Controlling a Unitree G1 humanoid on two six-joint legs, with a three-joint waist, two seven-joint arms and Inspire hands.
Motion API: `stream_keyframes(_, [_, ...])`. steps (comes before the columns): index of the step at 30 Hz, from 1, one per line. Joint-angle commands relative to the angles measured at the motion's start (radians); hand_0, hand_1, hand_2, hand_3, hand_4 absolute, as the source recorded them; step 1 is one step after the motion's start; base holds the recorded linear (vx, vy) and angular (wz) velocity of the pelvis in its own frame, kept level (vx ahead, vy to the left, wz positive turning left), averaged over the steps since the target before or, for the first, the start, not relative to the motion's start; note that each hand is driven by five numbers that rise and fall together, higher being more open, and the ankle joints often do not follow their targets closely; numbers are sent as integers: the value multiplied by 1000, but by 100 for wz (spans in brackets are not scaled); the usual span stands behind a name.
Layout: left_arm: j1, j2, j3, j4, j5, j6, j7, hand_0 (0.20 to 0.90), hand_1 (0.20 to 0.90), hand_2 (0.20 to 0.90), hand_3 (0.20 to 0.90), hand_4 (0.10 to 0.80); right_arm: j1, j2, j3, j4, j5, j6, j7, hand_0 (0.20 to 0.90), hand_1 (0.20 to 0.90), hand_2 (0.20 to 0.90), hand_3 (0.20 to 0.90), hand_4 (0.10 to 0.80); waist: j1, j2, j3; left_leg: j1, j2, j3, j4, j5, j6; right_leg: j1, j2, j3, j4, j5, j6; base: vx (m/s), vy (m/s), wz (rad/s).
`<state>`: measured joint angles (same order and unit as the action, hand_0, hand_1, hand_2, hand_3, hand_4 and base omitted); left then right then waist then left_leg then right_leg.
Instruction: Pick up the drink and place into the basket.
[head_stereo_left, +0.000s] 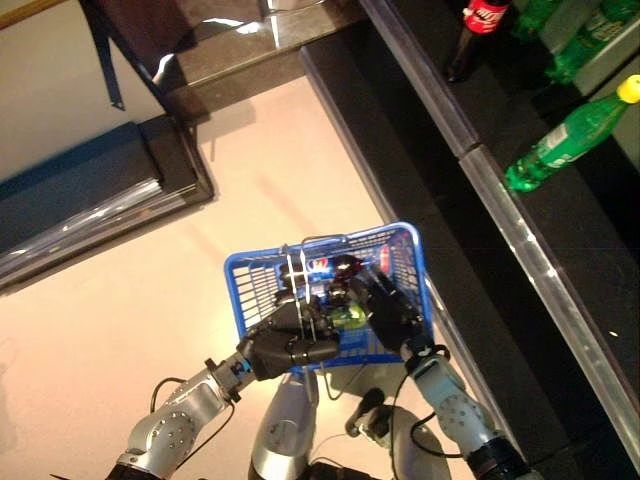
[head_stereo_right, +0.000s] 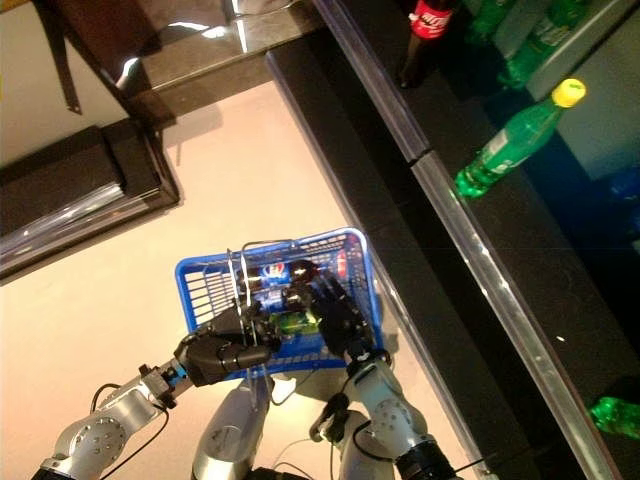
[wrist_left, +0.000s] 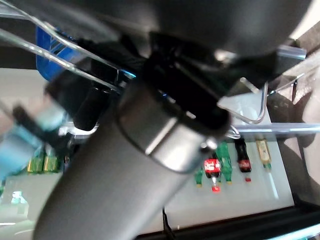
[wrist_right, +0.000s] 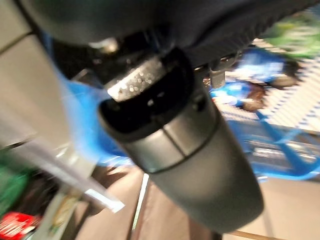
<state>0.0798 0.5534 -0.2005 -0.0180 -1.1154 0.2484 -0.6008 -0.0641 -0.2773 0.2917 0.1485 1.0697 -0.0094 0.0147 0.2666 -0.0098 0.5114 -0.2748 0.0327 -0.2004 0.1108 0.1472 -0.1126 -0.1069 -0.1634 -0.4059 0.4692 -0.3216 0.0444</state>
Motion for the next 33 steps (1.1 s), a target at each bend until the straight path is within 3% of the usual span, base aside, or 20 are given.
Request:
stream_keyframes(1, [34,-101,24,-338,-152,-177,-307,300,300,300,200,100,54,-37,-13,-155,-31,-27,132,900,900,900,900,800,-30,17,-104,64,-25,90,19,-44,112,24,18,22,-130,220,-40,7,-4,-13])
stream_keyframes(7, [83,-101,41,-300,-160,-212,-279,300,300,300,200,100,145,-82,-60,-275,-24,-43,216,900,900,900,900,800,-74,-4,-141,98,-6,126,-8,-44,110,40,33,58,-168,230,-29,18,-3,-19])
stream_keyframes(12, [130,-148,69,-178,-136,-266,-79,300,300,300,200,100,234,-121,-105,-406,-65,-25,397,900,900,900,900,800,-131,-24,-221,143,20,164,-42,-39,100,66,49,109,-221,244,-15,39,13,-32])
stream_keyframes(17, [162,-184,96,-80,-85,-315,68,300,300,300,200,100,277,-115,-133,-404,-102,2,433,900,900,900,900,800,-155,-37,-284,183,34,188,-77,-34,91,94,51,134,-265,257,-6,51,0,-30])
stream_keyframes(24, [224,-286,149,260,78,-423,330,300,300,300,200,100,379,-71,-168,-135,-277,61,407,900,900,900,900,800,-211,-63,-379,252,61,245,-174,-10,68,148,46,193,-385,312,17,0,-8,-37])
stream_keyframes(27, [177,-310,179,510,157,-460,393,300,300,300,200,100,370,-45,-153,67,-365,58,378,900,900,900,900,800,-240,-65,-411,275,67,274,-189,-21,62,162,35,218,-423,331,25,-7,20,-39])
stream_keyframes(31, [137,-326,176,647,191,-448,444,300,300,300,200,100,347,-17,-148,200,-394,70,302,900,900,900,900,800,-257,-62,-428,286,70,294,-194,-31,60,163,26,230,-441,345,32,2,22,-24])
stream_keyframes(33, [66,-359,215,896,212,-456,445,300,300,300,200,100,284,28,-146,470,-528,-8,270,900,900,900,900,800,-272,-56,-446,303,74,323,-197,-48,60,170,9,234,-461,359,43,36,46,-45])
